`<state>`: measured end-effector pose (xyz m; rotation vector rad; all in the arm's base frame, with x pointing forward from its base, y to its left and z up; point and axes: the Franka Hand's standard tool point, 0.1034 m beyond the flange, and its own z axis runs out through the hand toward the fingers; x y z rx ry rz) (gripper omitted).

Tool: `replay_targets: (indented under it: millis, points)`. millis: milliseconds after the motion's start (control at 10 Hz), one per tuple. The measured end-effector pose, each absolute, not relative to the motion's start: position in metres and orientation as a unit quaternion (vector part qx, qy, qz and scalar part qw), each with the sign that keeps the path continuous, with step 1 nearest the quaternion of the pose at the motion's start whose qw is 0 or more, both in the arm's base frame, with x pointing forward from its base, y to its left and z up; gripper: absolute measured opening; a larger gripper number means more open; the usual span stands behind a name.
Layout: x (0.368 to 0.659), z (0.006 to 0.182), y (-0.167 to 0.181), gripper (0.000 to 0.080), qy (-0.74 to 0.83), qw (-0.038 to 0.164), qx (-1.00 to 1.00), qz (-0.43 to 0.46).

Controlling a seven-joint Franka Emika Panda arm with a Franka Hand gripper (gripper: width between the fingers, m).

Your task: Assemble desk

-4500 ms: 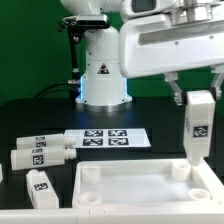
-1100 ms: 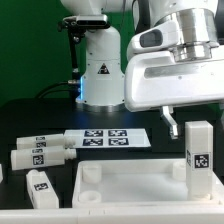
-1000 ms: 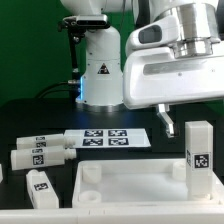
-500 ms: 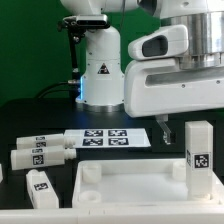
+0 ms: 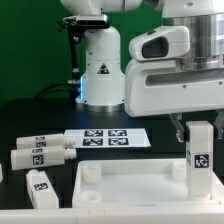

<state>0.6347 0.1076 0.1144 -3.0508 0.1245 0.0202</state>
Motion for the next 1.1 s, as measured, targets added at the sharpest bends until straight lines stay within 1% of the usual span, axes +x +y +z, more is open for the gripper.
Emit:
replay_targets:
  millis: [200, 400, 600, 1000, 1100]
  points:
    - [0.6346, 0.1140, 0.1086, 0.0284, 0.108, 0.044, -0.993, 0.010]
    - [0.6368, 0.1131, 0.1100, 0.0284, 0.272, 0.043, -0.961, 0.012]
    - [0.6384, 0.1120, 0.1081, 0.0284, 0.468, 0.067, -0.881, 0.007]
    - [0.6383, 0.1124, 0.1080, 0.0284, 0.566, 0.073, -0.821, 0.012]
    - [0.6394, 0.1117, 0.1067, 0.0284, 0.648, 0.086, -0.756, 0.021]
